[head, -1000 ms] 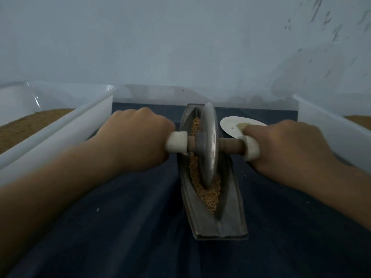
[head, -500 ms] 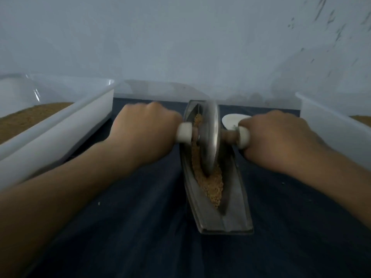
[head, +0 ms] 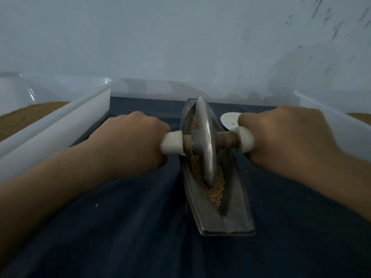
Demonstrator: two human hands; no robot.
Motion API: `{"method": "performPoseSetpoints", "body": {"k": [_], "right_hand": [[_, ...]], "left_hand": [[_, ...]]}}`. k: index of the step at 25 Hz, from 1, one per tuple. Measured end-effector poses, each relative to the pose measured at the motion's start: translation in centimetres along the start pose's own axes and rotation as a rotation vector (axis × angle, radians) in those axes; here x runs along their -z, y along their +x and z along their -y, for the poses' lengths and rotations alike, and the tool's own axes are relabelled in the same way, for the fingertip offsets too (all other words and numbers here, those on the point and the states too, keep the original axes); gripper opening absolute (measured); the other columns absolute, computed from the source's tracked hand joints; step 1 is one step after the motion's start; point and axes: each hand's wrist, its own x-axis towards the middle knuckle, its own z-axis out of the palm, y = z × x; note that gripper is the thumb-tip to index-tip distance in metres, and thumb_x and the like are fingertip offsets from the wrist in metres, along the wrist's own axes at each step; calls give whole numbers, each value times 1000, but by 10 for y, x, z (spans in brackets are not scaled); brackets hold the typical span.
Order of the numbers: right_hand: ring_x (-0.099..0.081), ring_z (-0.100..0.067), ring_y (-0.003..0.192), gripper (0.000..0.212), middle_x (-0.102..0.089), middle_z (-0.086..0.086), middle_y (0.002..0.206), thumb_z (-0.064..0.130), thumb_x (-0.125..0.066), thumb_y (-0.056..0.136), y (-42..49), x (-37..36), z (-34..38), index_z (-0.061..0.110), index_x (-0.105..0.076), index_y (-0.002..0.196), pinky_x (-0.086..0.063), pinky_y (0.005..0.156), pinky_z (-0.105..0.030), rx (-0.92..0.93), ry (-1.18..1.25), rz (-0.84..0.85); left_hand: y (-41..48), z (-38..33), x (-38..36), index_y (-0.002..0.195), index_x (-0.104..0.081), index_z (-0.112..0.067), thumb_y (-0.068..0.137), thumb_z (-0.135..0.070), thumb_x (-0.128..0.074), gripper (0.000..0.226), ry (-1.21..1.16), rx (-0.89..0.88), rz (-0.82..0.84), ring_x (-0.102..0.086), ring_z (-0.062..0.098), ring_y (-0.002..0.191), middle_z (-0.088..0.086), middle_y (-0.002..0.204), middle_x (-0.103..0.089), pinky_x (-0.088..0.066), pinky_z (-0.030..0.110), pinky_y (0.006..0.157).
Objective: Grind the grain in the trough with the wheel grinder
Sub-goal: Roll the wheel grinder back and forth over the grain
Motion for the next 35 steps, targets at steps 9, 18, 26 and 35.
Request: {"method": "performPoseSetpoints", "body": {"k": [9, 18, 26, 35], "right_hand": [[-43, -18, 55, 19, -50, 7, 64, 37, -69, 80, 46, -20, 4, 29, -53, 73, -27, 48, -23, -147, 84, 229], [-48, -23, 67, 21, -51, 4, 71, 42, -68, 83, 56, -32, 14, 27, -54, 80, -30, 52, -27, -257, 155, 236], [-29, -17, 40, 21, -24, 14, 51, 40, -63, 65, -20, -3, 7, 29, -46, 72, -15, 47, -16, -91, 148, 47], [-58, -28, 73, 15, -61, 0, 79, 38, -66, 87, 45, -25, 9, 29, -54, 83, -36, 57, -29, -249, 164, 296]], "left_hand": [[46, -11, -4, 93, -64, -29, 85, -35, -61, 10, 130, 193, 31, -46, 21, 65, -4, 76, -49, -36, 33, 58], [66, -10, -3, 97, -65, -28, 87, -33, -59, 13, 170, 184, 17, -51, 22, 67, 0, 81, -55, -40, 34, 58], [14, -4, 8, 65, -50, -34, 64, -42, -60, 13, 232, -111, -137, -32, 15, 40, -13, 53, -31, -15, 16, 43], [55, -17, 1, 97, -62, -24, 89, -30, -59, 10, 259, 158, -38, -49, 24, 66, -1, 75, -48, -36, 35, 59]]}}
